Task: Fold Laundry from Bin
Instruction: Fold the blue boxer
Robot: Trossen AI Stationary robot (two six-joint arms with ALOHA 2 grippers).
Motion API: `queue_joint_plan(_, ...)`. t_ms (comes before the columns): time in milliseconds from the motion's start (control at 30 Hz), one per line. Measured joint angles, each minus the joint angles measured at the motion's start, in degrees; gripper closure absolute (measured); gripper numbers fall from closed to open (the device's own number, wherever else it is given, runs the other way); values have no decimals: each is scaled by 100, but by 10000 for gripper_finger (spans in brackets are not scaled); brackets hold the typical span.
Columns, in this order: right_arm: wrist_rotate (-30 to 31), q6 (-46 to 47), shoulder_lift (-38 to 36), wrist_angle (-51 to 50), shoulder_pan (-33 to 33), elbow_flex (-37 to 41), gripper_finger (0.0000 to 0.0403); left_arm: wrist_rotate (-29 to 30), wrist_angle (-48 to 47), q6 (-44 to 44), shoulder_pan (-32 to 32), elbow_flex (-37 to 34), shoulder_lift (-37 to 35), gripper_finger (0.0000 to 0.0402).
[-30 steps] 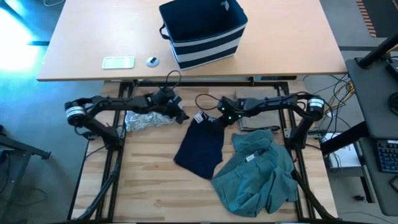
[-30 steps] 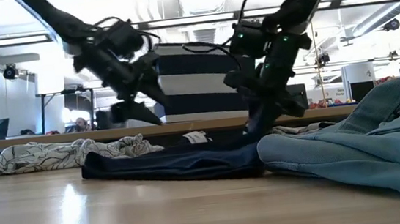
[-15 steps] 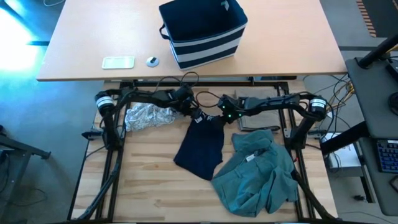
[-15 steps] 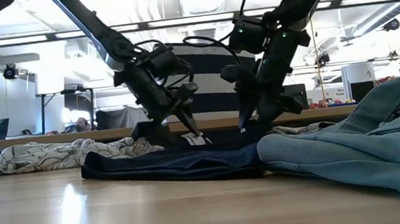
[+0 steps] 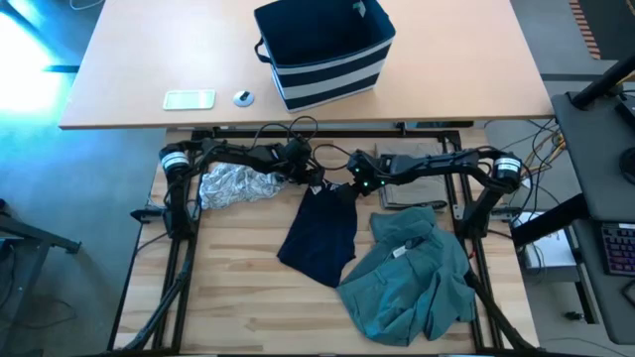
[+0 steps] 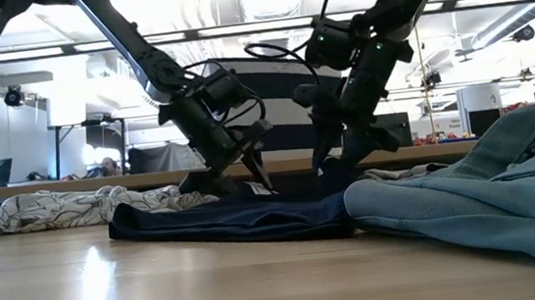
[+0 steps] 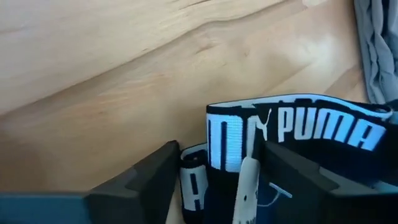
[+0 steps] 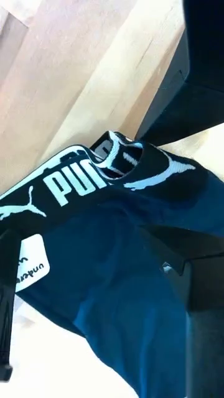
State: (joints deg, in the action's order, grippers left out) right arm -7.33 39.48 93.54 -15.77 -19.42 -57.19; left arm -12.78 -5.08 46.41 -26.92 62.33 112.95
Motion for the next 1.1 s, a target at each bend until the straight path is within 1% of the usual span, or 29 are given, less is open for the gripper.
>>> queue_joint_plan(100,93,42,-108,-12,-47,0,192,60,-9,25,4,-9,0,246)
queue_joint_plan(200,93,211,-253,-89,-159,-9,192,180,-27,27,26,-11,5,322)
queue_joint_plan(267,50,409,-334,-320,-251,-9,192,168,41,11,26,-13,-10,372)
queue_joint_plan(300,-20,520,-358,-455,-294,-9,192,136,120,-30,32,-9,-19,385)
queue_joint_plan(333,-70,653,-382,-586,-334,-9,192,143,131,-68,39,-9,-39,391)
queue_joint_plan(433,-128,919,-402,-955,-370,15,192,182,2,-261,40,-31,-209,378)
queue_joint_plan(533,-150,1320,-402,-909,-332,128,192,278,-122,-484,39,-37,-460,375)
queue_joint_plan(767,-78,2256,-326,452,-147,531,192,480,-562,-893,37,-34,-817,384)
queue_joint_plan(933,139,2449,71,909,-171,671,192,482,-765,-1162,37,-53,-937,384)
queue_joint_plan(1033,136,2402,319,1466,-188,679,193,481,-780,-1261,35,-66,-985,384)
queue_joint_plan(1100,139,2385,480,1883,-202,676,202,479,-794,-1283,29,-84,-988,385)
